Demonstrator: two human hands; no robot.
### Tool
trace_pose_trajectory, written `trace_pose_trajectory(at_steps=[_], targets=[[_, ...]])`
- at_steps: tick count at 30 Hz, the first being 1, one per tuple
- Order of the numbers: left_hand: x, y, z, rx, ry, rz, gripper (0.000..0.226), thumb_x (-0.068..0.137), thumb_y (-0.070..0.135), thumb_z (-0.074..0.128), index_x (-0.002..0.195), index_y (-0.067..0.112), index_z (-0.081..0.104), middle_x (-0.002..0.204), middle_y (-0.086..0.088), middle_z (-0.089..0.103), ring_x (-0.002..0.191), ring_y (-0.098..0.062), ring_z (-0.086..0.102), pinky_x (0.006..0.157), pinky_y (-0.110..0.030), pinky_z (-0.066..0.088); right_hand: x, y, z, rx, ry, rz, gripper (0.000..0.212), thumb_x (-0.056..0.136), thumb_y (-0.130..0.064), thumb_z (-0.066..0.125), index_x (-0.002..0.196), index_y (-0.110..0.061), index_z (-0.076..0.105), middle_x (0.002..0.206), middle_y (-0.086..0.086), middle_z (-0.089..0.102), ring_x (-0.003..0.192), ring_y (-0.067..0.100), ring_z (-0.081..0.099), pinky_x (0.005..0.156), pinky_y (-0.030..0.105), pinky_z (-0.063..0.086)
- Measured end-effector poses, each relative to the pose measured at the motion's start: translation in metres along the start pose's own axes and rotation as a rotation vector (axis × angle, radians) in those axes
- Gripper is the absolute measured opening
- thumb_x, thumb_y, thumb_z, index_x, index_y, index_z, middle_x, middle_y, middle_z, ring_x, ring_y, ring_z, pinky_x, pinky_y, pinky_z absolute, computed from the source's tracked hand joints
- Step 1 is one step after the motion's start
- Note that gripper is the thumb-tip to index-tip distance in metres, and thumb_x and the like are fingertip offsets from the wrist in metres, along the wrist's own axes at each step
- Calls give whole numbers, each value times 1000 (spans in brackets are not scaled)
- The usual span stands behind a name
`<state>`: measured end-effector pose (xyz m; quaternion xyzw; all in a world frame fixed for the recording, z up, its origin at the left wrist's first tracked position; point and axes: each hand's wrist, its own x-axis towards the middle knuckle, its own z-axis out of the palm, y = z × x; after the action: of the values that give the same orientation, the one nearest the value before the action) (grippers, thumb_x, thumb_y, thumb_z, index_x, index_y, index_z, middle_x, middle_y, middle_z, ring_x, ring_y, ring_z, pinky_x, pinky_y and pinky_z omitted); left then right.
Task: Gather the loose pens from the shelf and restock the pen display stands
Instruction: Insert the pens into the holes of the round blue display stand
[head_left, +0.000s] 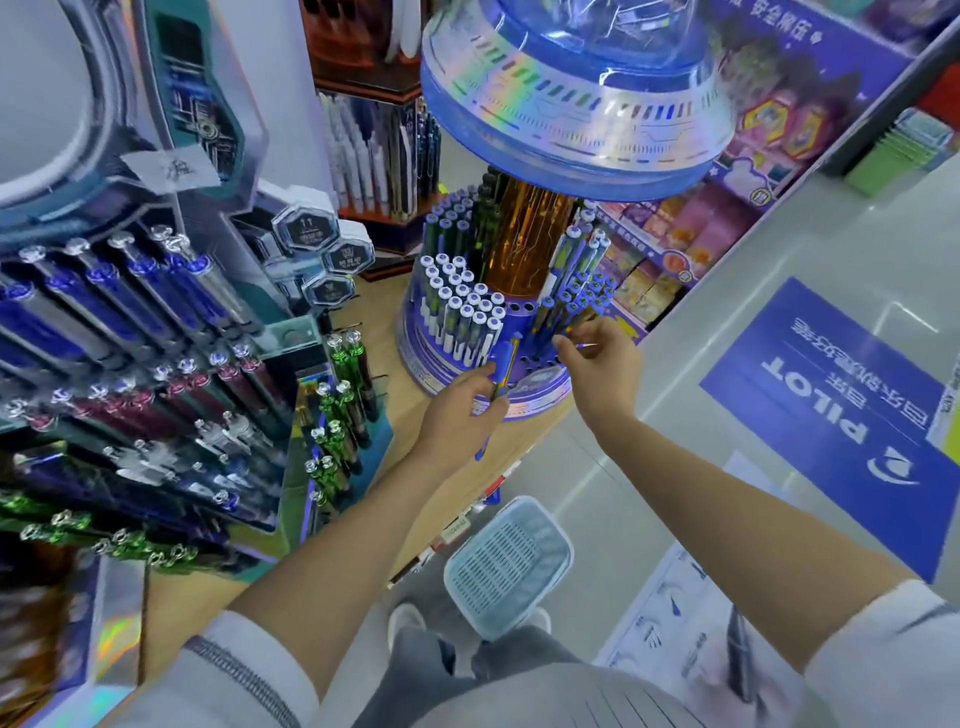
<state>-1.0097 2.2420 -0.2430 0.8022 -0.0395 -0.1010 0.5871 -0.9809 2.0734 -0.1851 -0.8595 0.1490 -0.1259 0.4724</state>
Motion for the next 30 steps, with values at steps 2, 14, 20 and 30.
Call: trace_pose_trajectory(at_steps=[2, 14, 20, 30], targets=[[1, -1, -2, 10, -4, 1, 10, 91, 19, 61, 84, 12, 62, 142, 1, 50, 127, -13, 49, 104, -36, 40, 1, -1, 1, -9, 13, 16, 15, 85, -18, 73, 85, -14, 59, 76, -7, 61, 64, 9, 57, 56, 12, 42], [0, 1, -7, 40, -35, 3, 13, 91, 20, 61, 85, 9, 63, 138, 3, 53, 125, -10, 49, 104, -37, 41, -3, -6, 10, -52, -25, 20, 15, 82, -25, 77, 79, -17, 64, 71, -8, 64, 63, 2, 58, 59, 13, 46], [-3, 8, -8, 83, -5, 42, 17, 91, 29, 59, 96, 14, 65, 103, 2, 63, 97, -15, 61, 87, -45, 51, -16, -4, 1, 89, -206, -37, 15, 89, -31, 69, 84, -17, 70, 77, -5, 66, 70, 1, 56, 65, 13, 44], [-6, 33, -2, 211, -50, 62, 27, 92, 27, 60, 119, 19, 61, 120, 0, 61, 111, -15, 56, 88, -31, 44, -11, -13, -27, 213, -254, -36, 21, 90, -24, 67, 75, -14, 55, 70, 7, 62, 74, 17, 61, 76, 36, 49]])
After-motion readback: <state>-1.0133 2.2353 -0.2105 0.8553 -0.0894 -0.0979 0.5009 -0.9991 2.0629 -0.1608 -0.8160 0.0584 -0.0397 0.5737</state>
